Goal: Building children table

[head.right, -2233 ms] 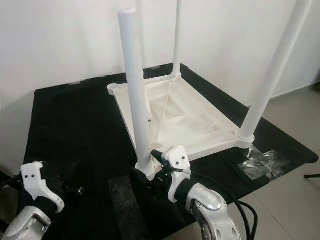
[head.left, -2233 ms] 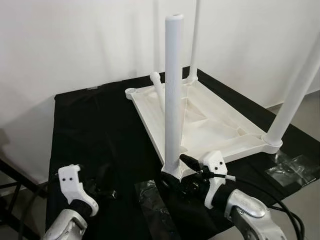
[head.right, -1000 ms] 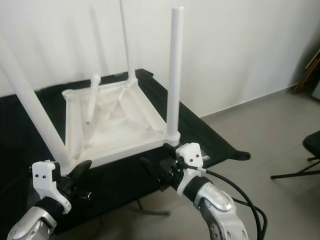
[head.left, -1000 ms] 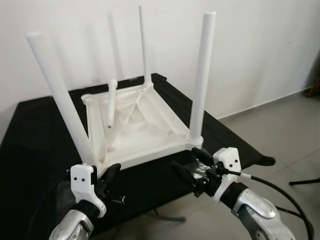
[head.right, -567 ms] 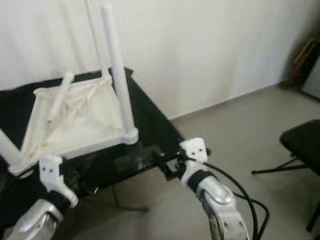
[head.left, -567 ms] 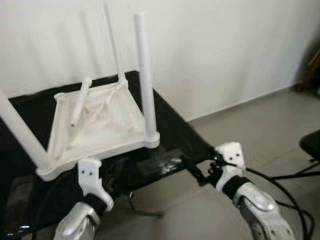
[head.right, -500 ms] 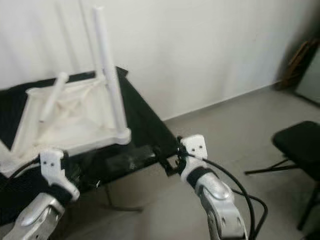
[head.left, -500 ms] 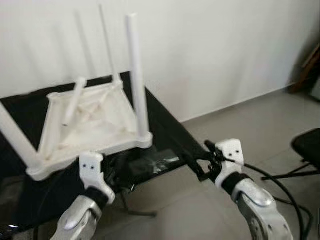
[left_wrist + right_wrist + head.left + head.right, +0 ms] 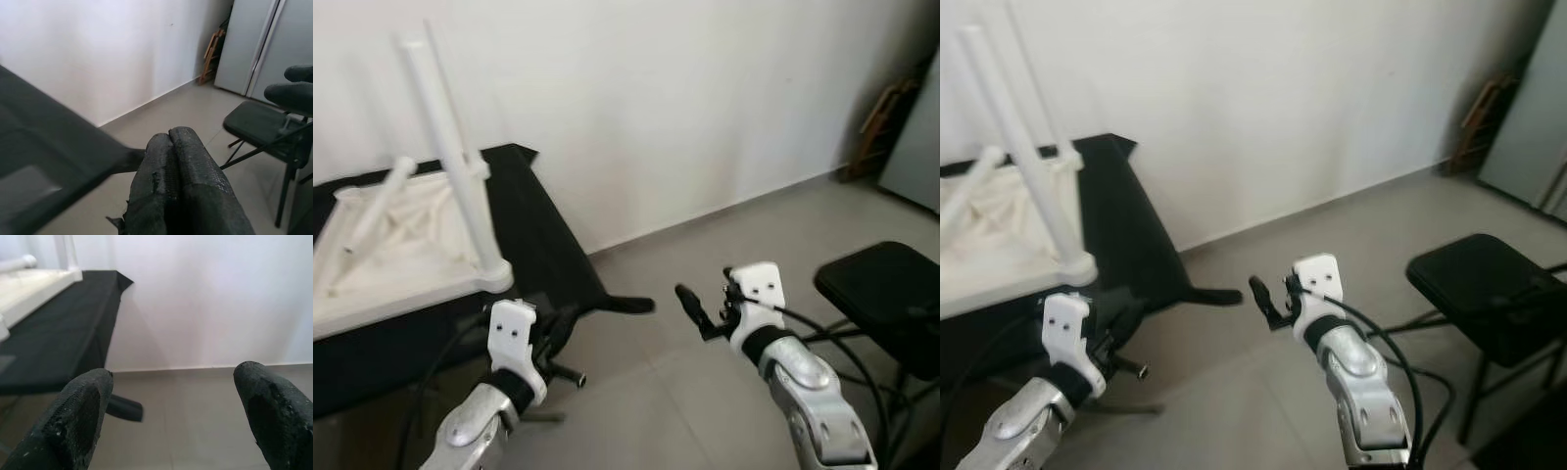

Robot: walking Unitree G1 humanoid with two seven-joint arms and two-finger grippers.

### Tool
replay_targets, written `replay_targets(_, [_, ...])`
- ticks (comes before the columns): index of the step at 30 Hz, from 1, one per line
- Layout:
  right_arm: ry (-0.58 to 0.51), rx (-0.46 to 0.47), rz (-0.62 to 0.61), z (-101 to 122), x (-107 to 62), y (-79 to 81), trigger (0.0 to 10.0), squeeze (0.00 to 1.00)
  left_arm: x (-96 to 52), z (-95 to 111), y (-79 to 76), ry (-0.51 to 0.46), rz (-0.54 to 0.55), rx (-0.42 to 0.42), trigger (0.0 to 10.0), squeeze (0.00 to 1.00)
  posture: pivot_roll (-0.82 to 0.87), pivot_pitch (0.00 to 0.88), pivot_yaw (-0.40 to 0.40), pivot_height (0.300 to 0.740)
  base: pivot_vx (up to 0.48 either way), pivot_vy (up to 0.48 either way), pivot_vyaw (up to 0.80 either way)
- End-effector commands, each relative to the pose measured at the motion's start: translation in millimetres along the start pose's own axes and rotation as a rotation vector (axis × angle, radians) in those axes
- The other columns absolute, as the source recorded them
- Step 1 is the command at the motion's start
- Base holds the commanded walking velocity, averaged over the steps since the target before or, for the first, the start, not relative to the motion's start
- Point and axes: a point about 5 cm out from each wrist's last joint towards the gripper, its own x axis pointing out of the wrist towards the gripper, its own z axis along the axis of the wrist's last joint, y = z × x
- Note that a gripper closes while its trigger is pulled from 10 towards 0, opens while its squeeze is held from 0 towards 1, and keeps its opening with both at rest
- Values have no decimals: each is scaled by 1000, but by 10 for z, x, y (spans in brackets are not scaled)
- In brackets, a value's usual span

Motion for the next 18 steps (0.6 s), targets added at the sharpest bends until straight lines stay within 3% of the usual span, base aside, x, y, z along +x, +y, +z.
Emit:
replay_targets(1, [-3, -10, 22, 0, 61, 62, 10000, 0, -17, -67, 42, 36, 18, 10, 10000, 0, -135, 0, 2, 740, 0, -465, 0])
replay_targets(12, [12, -3, 30, -31, 108, 55, 10000, 0, 24, -103, 7, 59, -16, 0, 10000, 0, -139, 0, -5, 740, 0, -453, 0])
replay_targets(18, [9, 6, 28, -34, 149, 51, 10000, 0, 114, -31, 99, 11, 23, -24, 10000, 0, -158, 0, 8, 740, 0, -42, 0])
